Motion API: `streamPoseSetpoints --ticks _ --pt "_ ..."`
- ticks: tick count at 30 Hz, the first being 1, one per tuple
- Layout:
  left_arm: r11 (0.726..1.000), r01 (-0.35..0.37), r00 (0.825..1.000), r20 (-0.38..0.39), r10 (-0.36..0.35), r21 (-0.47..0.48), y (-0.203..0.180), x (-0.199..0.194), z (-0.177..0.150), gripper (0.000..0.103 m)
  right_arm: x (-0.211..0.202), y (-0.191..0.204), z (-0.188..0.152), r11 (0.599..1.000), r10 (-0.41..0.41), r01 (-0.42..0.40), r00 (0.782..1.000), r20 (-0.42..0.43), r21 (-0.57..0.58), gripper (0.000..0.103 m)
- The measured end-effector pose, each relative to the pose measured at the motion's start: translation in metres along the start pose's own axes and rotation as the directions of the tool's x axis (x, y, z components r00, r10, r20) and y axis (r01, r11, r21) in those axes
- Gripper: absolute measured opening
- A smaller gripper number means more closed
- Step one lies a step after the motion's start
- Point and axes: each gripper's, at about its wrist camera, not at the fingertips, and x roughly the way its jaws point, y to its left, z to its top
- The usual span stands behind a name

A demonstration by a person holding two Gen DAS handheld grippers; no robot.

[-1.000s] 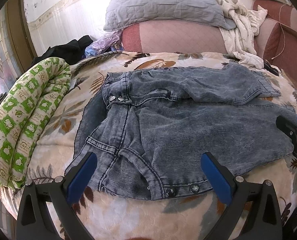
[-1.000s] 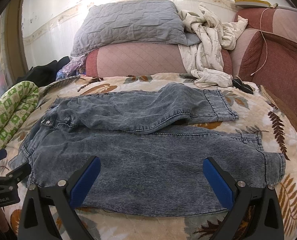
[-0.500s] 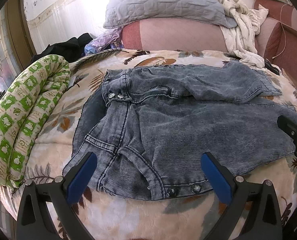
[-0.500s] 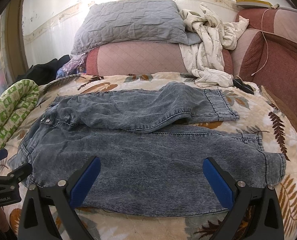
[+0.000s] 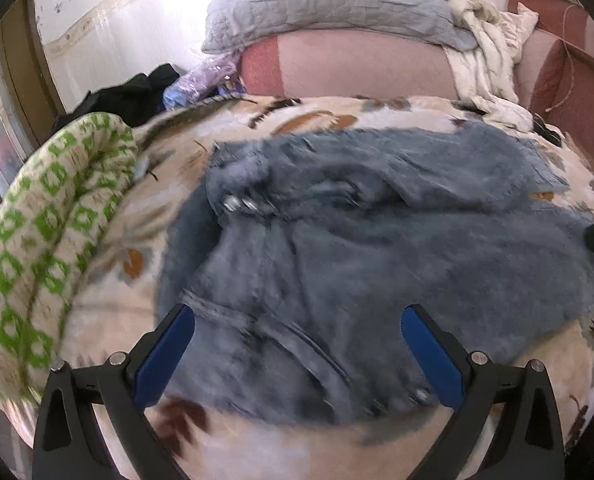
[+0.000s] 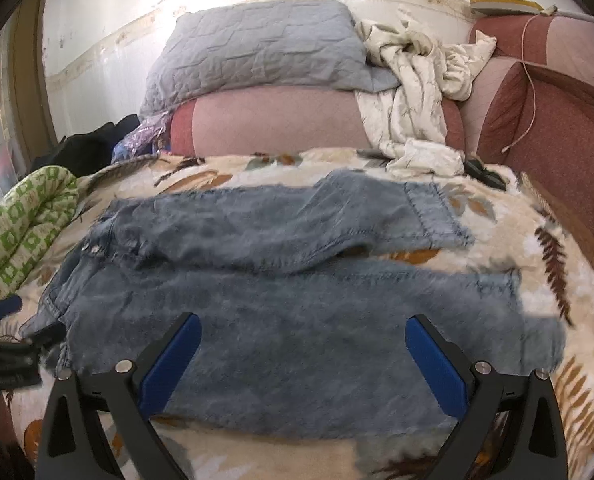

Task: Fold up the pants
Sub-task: 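Move both grippers to the jeans leg hems and close on them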

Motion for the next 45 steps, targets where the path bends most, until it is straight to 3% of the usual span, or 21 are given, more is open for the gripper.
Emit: streamPoseSetpoints --ticks 4,10,15,19,22,27,28,33,35,39,40,45 --pt "1.0 -0.021 1.0 -0.014 0.02 -0.023 0.038 0.015 0.038 0.103 0.02 -0.032 0.032 1.0 -0.009 0.01 0.999 -0.032 0.023 0.103" --pt "0.988 -0.131 0.988 -0.088 0.124 -0.079 0.109 0.073 0.108 0.103 0.068 -0.077 0.096 0.998 -0.033 0.037 0.997 -0.073 0.057 0.103" --pt "0.977 -0.12 0.971 -0.228 0.077 -0.179 0.148 0.142 0.148 0.103 0.112 -0.114 0.137 0.988 -0.068 0.082 0.992 -0.103 0.134 0.103" --pt "0.969 -0.116 0.963 -0.264 0.056 -0.219 0.149 0.18 0.167 0.103 0.136 -0.133 0.151 0.981 -0.107 0.124 0.987 -0.118 0.15 0.103" --pt "0.963 -0.113 0.947 -0.321 0.03 -0.244 0.143 0.207 0.174 0.103 0.146 -0.143 0.153 0.979 -0.12 0.137 0.986 -0.119 0.153 0.103" --pt "0.965 -0.13 0.945 -0.322 0.051 -0.226 0.133 0.227 0.176 0.103 0.16 -0.155 0.152 0.976 -0.138 0.159 0.98 -0.145 0.148 0.103" --pt "0.968 -0.126 0.945 -0.323 0.05 -0.218 0.131 0.231 0.177 0.1 0.162 -0.158 0.152 0.975 -0.136 0.159 0.979 -0.149 0.152 0.103" --pt "0.973 -0.063 0.938 -0.346 -0.019 -0.224 0.124 0.251 0.184 0.069 0.185 -0.175 0.16 0.974 -0.088 0.129 0.974 -0.21 0.187 0.103" --pt "0.971 -0.037 0.943 -0.33 -0.044 -0.236 0.12 0.256 0.188 0.049 0.197 -0.183 0.164 0.973 -0.048 0.101 0.968 -0.247 0.208 0.103" --pt "0.978 -0.022 0.954 -0.297 -0.042 -0.207 0.108 0.258 0.197 0.031 0.214 -0.195 0.169 0.972 -0.045 0.105 0.962 -0.269 0.212 0.103" --pt "0.979 -0.012 0.957 -0.287 -0.048 -0.203 0.107 0.258 0.198 0.023 0.217 -0.198 0.17 0.969 -0.049 0.112 0.961 -0.272 0.219 0.103" --pt "0.987 -0.011 0.966 -0.258 -0.032 -0.162 0.095 0.254 0.204 0.017 0.243 -0.208 0.172 0.956 0.006 0.082 0.955 -0.298 0.283 0.103"
